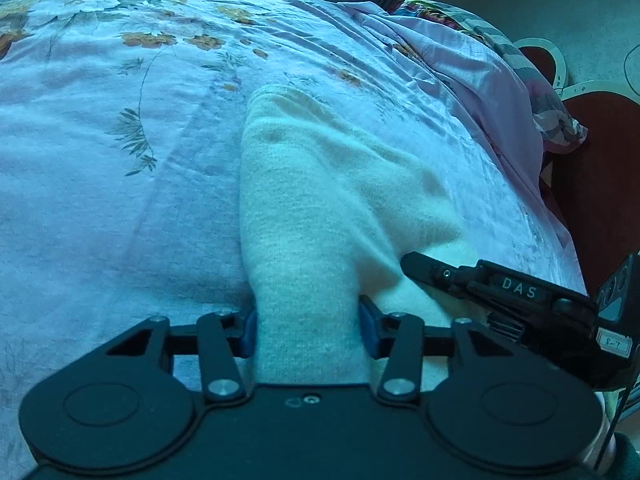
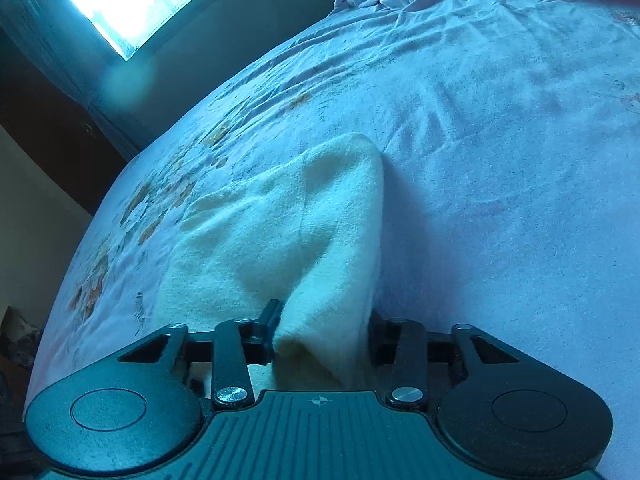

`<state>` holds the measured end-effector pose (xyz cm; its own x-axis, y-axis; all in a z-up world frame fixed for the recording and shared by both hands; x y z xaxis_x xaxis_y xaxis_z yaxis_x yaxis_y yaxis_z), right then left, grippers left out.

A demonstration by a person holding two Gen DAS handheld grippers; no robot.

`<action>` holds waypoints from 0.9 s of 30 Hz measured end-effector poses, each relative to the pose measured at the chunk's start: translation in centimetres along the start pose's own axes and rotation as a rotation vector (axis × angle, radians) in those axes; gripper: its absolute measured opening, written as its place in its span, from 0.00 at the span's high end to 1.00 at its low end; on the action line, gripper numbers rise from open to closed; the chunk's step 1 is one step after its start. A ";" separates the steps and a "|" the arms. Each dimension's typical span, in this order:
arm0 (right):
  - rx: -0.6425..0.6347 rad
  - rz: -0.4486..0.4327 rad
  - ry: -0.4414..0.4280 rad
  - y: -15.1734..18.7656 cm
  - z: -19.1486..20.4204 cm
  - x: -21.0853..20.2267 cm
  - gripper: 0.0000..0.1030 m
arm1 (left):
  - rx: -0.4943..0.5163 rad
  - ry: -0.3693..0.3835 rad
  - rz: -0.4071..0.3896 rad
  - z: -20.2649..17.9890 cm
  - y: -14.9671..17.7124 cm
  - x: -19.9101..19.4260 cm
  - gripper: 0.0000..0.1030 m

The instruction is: Fold small clothes

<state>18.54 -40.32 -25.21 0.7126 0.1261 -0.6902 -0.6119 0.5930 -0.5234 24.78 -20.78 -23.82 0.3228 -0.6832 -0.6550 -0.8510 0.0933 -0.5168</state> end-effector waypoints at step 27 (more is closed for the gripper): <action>-0.298 -0.093 -0.230 12.0 18.4 -9.0 0.75 | 0.055 -0.108 -0.211 5.2 6.2 -22.1 0.71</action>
<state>11.10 -19.75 -16.06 0.8075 0.2776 -0.5205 -0.5897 0.3577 -0.7241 14.49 -1.33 -15.42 0.5363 -0.6105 -0.5828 -0.7368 -0.0018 -0.6761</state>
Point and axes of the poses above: each gripper's, at about its wrist camera, not at the fingertips, and x roughly the way its jaws point, z to its left, y to its underside, the point moved 4 cm from there along x, roughly the way its jaws point, and after that the axes turned 8 degrees about y, right-handed, at the moved point
